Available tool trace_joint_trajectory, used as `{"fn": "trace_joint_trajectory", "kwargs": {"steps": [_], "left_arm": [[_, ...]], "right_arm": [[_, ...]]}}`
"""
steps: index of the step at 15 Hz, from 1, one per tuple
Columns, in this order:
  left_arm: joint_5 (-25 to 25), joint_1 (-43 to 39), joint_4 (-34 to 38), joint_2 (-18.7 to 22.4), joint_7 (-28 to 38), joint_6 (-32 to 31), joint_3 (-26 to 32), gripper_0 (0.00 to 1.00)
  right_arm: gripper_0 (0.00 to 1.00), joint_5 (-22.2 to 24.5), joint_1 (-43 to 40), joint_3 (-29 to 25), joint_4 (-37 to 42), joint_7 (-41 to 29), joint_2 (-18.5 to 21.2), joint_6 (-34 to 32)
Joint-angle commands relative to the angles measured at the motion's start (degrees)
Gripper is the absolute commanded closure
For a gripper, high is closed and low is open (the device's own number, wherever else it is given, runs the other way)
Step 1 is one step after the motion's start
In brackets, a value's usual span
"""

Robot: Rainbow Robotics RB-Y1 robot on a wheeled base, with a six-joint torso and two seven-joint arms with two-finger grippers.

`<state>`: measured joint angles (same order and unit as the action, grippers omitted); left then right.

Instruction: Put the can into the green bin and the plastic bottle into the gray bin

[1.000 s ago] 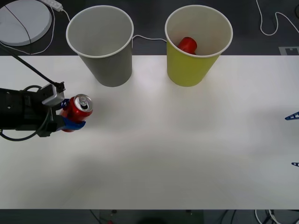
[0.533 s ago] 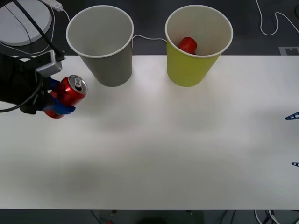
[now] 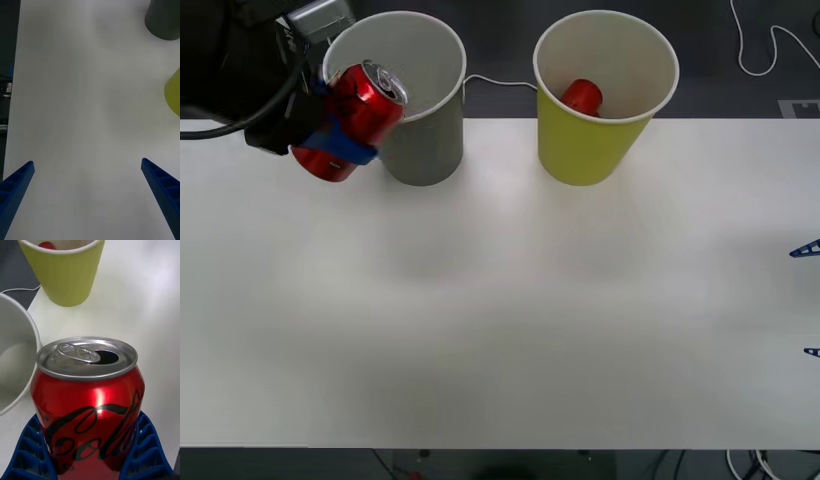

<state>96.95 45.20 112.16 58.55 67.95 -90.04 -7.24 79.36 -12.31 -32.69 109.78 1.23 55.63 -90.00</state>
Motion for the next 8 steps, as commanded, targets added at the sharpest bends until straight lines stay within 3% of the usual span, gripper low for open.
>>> {"fn": "trace_joint_trajectory", "kwargs": {"steps": [1,4,8], "left_arm": [[1.0,9.8,0.0,0.4,4.3,0.0,-9.4,1.00],[1.7,15.6,-1.1,-1.2,4.6,0.0,-14.8,1.00],[4.4,24.8,-8.9,-8.7,6.1,0.0,-21.1,1.00]], "right_arm": [[0.00,0.0,0.0,0.0,0.0,0.0,0.0,0.0],[0.00,0.0,0.0,0.0,0.0,0.0,0.0,0.0],[0.00,0.0,0.0,0.0,0.0,0.0,0.0,0.0]]}}
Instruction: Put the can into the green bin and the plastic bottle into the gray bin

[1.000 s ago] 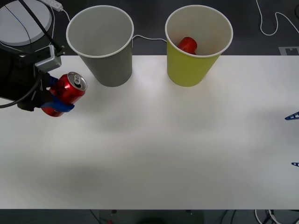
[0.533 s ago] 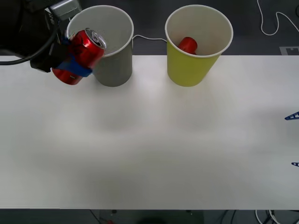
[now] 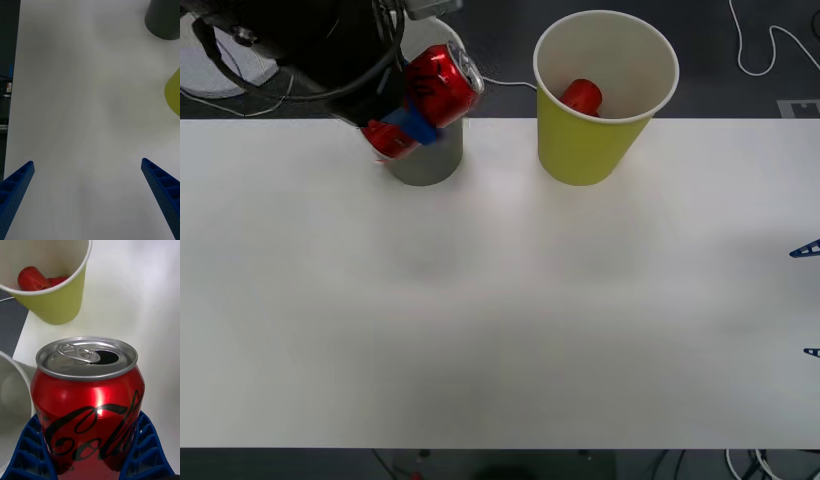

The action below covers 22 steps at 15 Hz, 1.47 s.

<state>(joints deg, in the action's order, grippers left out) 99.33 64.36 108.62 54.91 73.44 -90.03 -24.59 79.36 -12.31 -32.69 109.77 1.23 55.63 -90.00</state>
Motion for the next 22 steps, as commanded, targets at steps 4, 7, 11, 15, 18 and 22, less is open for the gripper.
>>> {"fn": "trace_joint_trajectory", "kwargs": {"steps": [4,7,11,15,18,22], "left_arm": [[5.3,13.2,-15.5,-12.9,0.7,0.0,-6.5,0.99],[6.4,20.5,-22.8,-16.8,2.9,0.0,-12.8,1.00],[6.7,28.4,-33.9,-22.6,3.9,0.0,-17.8,0.99],[6.9,34.9,-47.7,-29.2,3.9,3.0,-20.1,1.00],[7.1,37.8,-54.8,-32.5,4.0,7.4,-21.4,1.00],[6.3,41.3,-62.8,-36.6,4.2,11.6,-23.0,1.00]], "right_arm": [[0.00,0.0,0.0,0.0,0.0,0.0,0.0,0.0],[0.00,0.0,0.0,0.0,0.0,0.0,0.0,0.0],[0.00,0.0,0.0,0.0,0.0,0.0,0.0,0.0],[0.00,0.0,0.0,0.0,0.0,0.0,0.0,0.0],[0.00,0.0,0.0,0.0,0.0,0.0,0.0,0.0],[0.00,0.0,0.0,0.0,0.0,0.0,0.0,0.0]]}}
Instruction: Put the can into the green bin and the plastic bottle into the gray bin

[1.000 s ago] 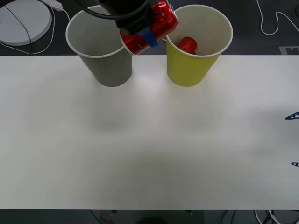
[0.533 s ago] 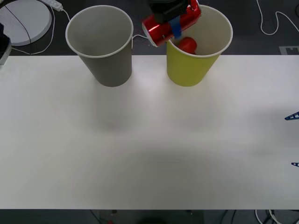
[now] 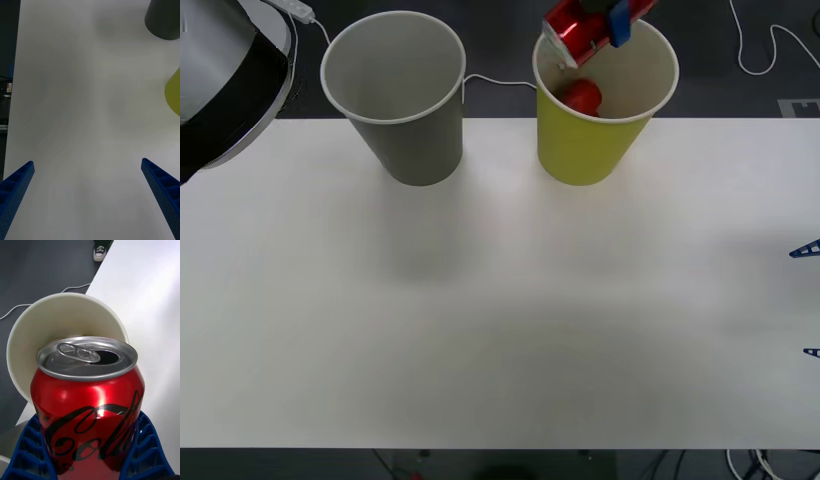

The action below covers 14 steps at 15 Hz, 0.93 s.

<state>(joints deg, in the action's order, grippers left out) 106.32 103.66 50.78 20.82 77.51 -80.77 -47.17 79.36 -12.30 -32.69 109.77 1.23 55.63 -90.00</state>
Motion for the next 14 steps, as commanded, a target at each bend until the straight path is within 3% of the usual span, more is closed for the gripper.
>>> {"fn": "trace_joint_trajectory", "kwargs": {"steps": [1,6,14], "left_arm": [[-1.1,2.6,-6.7,-3.4,0.5,3.0,-0.3,1.00],[-3.0,5.7,-12.6,-6.9,3.5,7.1,-3.2,1.00],[-4.6,5.7,-12.3,-7.5,3.3,12.8,-6.3,1.00]], "right_arm": [[0.00,0.0,0.0,0.0,0.0,0.0,0.0,0.0],[0.00,0.0,0.0,0.0,0.0,0.0,0.0,0.0],[0.00,0.0,0.0,0.0,0.0,0.0,0.0,0.0]]}}
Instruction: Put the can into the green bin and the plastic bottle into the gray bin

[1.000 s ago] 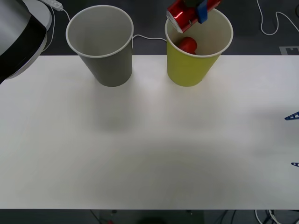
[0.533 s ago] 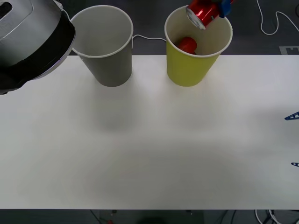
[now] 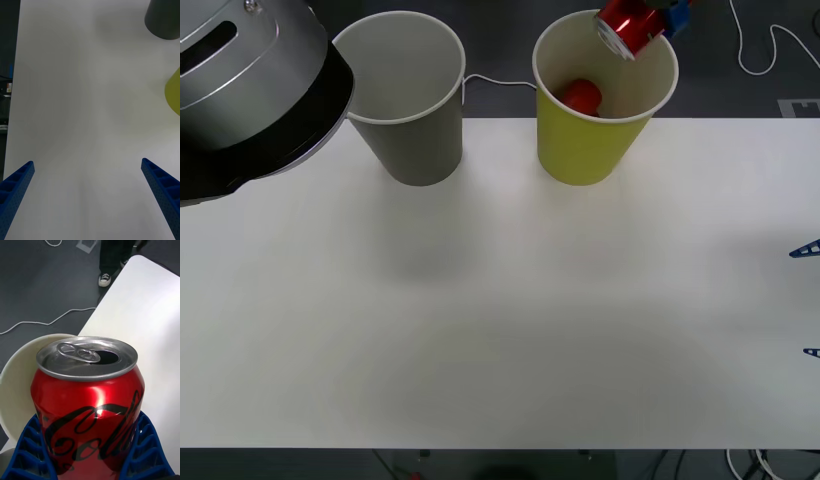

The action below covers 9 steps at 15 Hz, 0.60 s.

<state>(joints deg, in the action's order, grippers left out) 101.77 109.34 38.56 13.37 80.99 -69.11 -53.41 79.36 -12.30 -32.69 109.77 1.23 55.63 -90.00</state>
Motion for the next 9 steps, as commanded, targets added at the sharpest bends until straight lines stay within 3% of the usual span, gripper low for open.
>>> {"fn": "trace_joint_trajectory", "kwargs": {"steps": [1,9], "left_arm": [[-0.1,-0.1,-0.1,0.0,-0.1,1.3,0.0,1.00],[-1.3,-0.2,-5.0,0.0,-3.1,2.8,0.0,1.00]], "right_arm": [[0.00,0.0,0.0,0.0,0.0,0.0,0.0,0.0],[0.00,0.0,0.0,0.0,0.0,0.0,0.0,0.0]]}}
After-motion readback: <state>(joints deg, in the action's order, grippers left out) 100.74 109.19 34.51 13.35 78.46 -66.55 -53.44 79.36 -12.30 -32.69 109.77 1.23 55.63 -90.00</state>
